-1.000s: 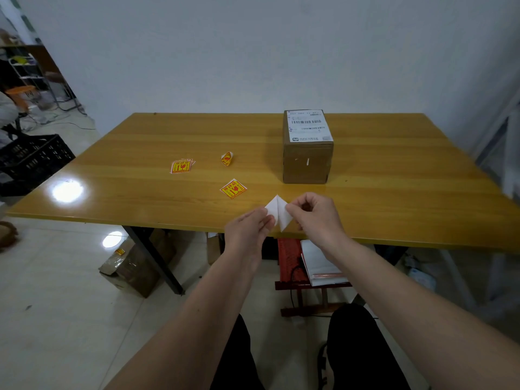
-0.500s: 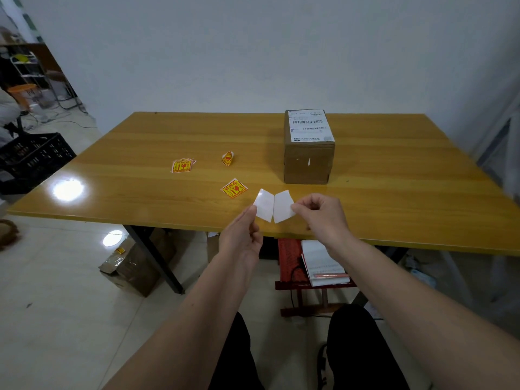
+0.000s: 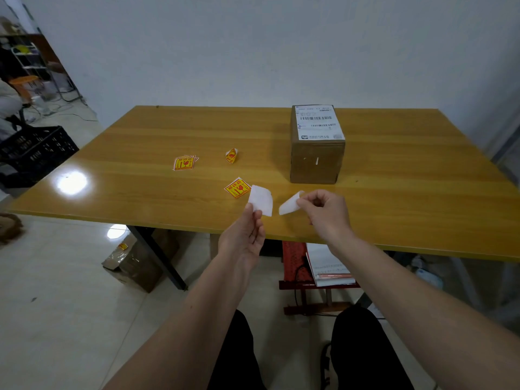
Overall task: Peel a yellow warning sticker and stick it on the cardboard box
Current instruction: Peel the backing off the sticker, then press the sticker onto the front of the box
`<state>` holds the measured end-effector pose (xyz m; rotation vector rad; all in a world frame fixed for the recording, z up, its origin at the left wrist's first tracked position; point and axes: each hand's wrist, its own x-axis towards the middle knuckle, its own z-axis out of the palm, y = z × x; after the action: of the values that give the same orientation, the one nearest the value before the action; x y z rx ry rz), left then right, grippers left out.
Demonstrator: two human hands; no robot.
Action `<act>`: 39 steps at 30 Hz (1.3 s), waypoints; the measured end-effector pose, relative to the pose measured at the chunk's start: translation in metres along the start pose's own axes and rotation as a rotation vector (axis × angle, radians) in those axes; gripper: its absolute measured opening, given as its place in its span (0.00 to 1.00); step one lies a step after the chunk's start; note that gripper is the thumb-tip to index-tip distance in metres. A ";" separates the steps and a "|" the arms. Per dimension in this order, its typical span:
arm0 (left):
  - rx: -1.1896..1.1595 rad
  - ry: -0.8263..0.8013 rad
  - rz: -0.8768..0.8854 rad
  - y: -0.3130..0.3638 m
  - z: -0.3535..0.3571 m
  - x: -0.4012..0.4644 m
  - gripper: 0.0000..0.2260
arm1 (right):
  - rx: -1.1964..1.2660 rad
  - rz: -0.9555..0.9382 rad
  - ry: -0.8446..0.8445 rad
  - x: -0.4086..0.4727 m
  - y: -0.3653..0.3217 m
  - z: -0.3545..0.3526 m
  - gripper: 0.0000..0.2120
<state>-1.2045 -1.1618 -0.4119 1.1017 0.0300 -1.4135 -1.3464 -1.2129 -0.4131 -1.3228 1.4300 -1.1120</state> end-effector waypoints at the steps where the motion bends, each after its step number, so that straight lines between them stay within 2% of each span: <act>1: -0.002 -0.013 0.011 0.001 -0.001 0.001 0.05 | -0.043 -0.018 0.003 0.003 0.001 0.002 0.06; 5: 0.035 -0.096 0.089 0.000 -0.001 0.006 0.08 | -0.249 -0.067 -0.003 0.016 0.003 0.009 0.02; 8: 0.132 -0.128 0.170 0.000 -0.001 0.009 0.10 | -0.332 -0.048 -0.053 0.024 0.004 0.010 0.09; 12: 0.335 -0.116 0.317 0.000 0.003 0.005 0.06 | -0.210 -0.027 -0.050 0.023 0.000 0.009 0.04; 18: 0.567 -0.114 0.514 -0.007 0.012 -0.007 0.08 | -0.009 0.075 -0.086 0.005 -0.011 0.007 0.17; 23: 0.670 -0.152 0.629 -0.011 0.012 -0.016 0.10 | 0.048 0.098 -0.094 -0.006 -0.018 0.001 0.19; 26: 0.702 -0.168 0.663 -0.012 0.009 -0.020 0.10 | 0.089 0.080 -0.103 -0.013 -0.023 -0.005 0.17; 30: 0.715 -0.182 0.697 -0.012 0.006 -0.027 0.10 | 0.083 0.055 -0.145 -0.025 -0.028 -0.010 0.06; 37: 0.826 -0.166 0.592 -0.014 0.002 -0.044 0.24 | 0.051 0.009 -0.102 -0.043 -0.034 -0.022 0.07; 39: 0.827 -0.143 0.583 -0.013 0.001 -0.048 0.24 | 0.057 -0.006 -0.066 -0.048 -0.035 -0.027 0.08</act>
<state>-1.2269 -1.1236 -0.3896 1.4992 -0.9769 -0.9581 -1.3624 -1.1650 -0.3714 -1.3126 1.3381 -1.0948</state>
